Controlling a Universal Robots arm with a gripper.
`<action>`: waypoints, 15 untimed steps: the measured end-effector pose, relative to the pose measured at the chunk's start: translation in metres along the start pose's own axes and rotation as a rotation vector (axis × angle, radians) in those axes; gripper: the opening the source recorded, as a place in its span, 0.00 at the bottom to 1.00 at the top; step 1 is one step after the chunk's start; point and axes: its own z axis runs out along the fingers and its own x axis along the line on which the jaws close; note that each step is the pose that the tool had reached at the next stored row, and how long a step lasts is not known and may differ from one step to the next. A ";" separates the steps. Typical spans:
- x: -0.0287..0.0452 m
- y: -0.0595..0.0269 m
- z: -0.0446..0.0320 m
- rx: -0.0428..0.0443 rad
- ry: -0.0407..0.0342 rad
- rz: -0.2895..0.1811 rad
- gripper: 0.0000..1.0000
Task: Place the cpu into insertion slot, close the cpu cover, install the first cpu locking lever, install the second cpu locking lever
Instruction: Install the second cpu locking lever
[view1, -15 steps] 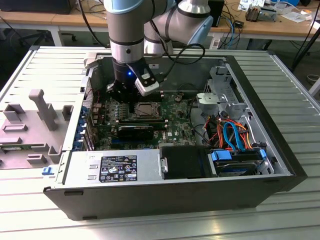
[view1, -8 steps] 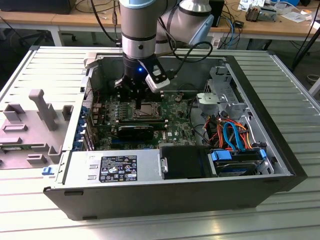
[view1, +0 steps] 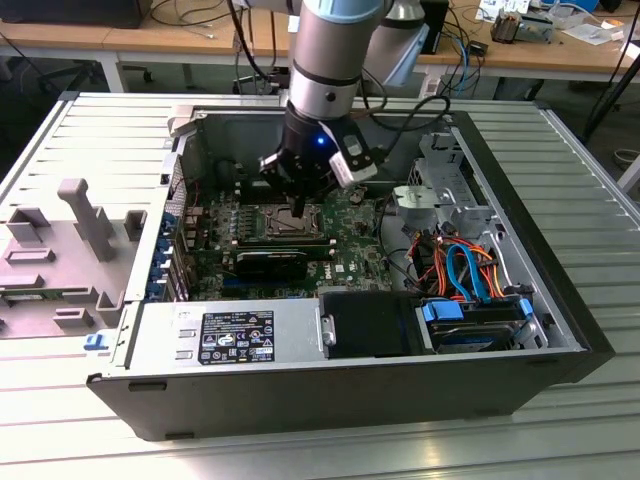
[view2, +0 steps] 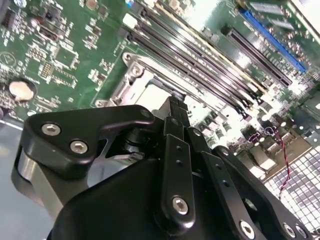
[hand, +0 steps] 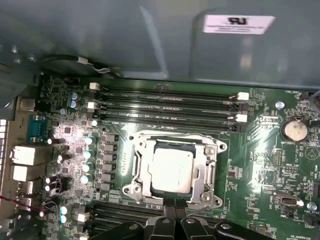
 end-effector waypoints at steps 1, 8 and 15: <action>-0.0021 -0.0017 0.0001 -0.0005 0.0054 0.000 0.11; -0.0044 -0.0203 0.0034 -0.0007 0.0142 0.008 0.11; -0.0226 -0.0229 0.0090 0.0020 0.0127 0.018 0.11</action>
